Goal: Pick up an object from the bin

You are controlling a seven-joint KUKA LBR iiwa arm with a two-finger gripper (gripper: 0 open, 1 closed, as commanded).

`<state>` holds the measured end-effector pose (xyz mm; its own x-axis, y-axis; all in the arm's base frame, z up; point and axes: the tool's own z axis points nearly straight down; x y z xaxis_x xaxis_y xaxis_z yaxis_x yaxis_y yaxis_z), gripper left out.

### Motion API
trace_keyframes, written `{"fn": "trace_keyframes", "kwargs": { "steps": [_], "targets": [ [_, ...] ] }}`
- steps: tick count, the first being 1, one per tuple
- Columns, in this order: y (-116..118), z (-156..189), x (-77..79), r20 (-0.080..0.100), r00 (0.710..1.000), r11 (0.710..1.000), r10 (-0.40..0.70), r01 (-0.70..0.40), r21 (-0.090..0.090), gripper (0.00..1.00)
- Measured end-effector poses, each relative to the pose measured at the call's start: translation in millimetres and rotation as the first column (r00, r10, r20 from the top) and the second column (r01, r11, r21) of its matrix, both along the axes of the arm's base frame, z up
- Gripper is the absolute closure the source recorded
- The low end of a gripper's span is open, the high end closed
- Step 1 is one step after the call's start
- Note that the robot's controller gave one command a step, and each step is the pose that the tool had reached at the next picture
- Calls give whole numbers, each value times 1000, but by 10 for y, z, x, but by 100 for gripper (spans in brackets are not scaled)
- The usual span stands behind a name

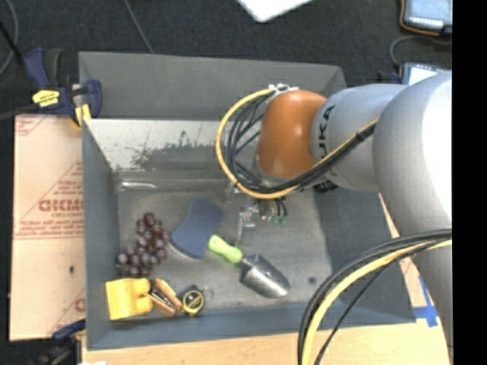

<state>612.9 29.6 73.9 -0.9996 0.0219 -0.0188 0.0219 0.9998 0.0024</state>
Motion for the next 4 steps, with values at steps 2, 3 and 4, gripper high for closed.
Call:
{"fn": "trace_keyframes", "kwargs": {
  "steps": [2,3,4],
  "targets": [
    [306,50,-406,1,980,980,-199,199,3,0],
    [418,52,-488,-2,953,953,-303,303,6,0],
    [599,111,-478,4,989,989,-150,150,1,0]
  ]
}}
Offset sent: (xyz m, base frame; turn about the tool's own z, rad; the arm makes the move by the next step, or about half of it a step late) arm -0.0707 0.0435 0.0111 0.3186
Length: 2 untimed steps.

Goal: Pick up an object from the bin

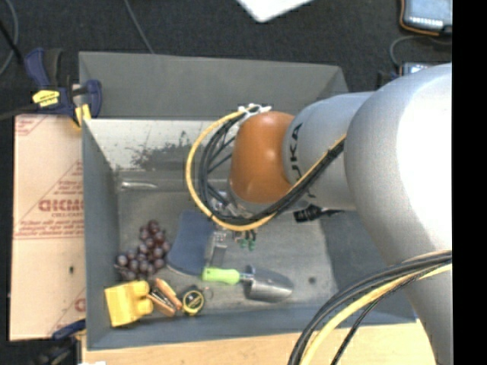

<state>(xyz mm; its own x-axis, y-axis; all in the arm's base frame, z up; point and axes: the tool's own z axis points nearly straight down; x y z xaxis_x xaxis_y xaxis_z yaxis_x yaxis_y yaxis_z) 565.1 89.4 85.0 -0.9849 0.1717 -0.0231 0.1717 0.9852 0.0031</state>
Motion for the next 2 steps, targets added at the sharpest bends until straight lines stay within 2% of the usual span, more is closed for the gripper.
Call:
{"fn": "trace_keyframes", "kwargs": {
  "steps": [1,2],
  "targets": [
    [146,10,-41,-3,999,999,-52,52,3,0],
    [287,-129,-10,6,990,990,-140,140,1,100]
  ]
}}
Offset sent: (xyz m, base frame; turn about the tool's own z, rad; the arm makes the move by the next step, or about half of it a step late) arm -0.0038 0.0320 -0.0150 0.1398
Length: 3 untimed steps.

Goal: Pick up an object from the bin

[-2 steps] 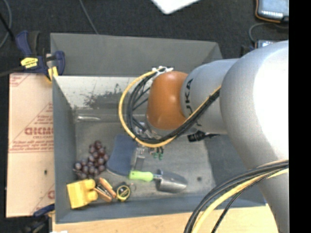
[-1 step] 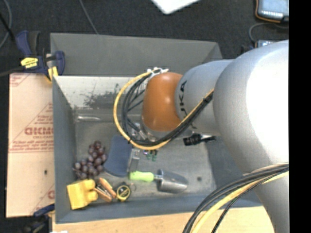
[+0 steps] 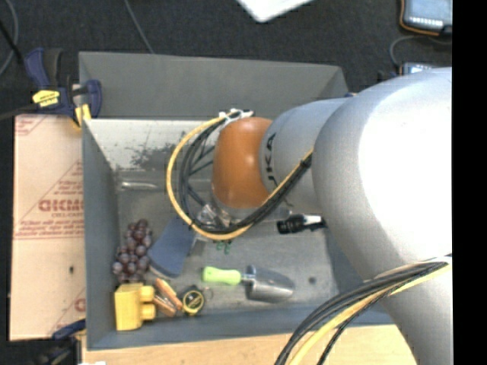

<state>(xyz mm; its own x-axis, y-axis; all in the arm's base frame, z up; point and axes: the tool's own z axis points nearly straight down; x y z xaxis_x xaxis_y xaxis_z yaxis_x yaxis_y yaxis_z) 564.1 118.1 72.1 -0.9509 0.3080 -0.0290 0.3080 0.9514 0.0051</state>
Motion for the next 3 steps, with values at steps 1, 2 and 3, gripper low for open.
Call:
{"fn": "trace_keyframes", "kwargs": {
  "steps": [1,2,3],
  "targets": [
    [0,0,0,0,1000,1000,2,-2,0,100],
    [1,0,0,0,1000,1000,2,-2,0,100],
    [276,20,-35,5,999,999,-42,42,-2,100]
  ]
}}
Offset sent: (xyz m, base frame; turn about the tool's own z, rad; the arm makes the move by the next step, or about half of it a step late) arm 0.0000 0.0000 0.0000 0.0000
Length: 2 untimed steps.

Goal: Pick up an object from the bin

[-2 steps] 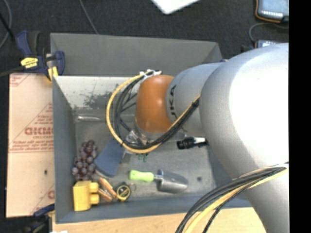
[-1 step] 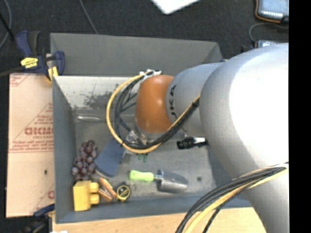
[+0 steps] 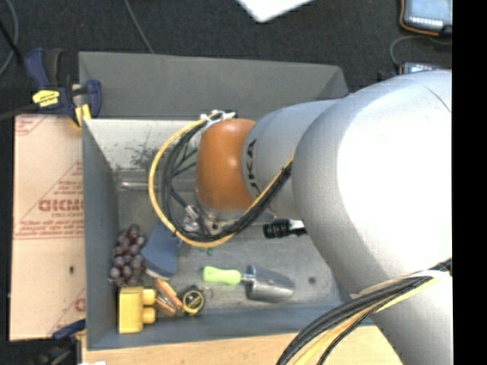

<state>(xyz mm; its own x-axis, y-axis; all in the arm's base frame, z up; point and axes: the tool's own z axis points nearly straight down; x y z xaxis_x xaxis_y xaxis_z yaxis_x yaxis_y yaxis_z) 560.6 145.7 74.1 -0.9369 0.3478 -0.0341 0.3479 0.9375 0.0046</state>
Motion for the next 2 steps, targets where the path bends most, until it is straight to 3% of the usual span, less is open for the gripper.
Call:
{"fn": "trace_keyframes", "kwargs": {
  "steps": [1,2],
  "targets": [
    [202,-23,-23,3,1000,1000,-7,7,0,100],
    [365,-28,242,-1,993,993,-114,114,1,100]
  ]
}}
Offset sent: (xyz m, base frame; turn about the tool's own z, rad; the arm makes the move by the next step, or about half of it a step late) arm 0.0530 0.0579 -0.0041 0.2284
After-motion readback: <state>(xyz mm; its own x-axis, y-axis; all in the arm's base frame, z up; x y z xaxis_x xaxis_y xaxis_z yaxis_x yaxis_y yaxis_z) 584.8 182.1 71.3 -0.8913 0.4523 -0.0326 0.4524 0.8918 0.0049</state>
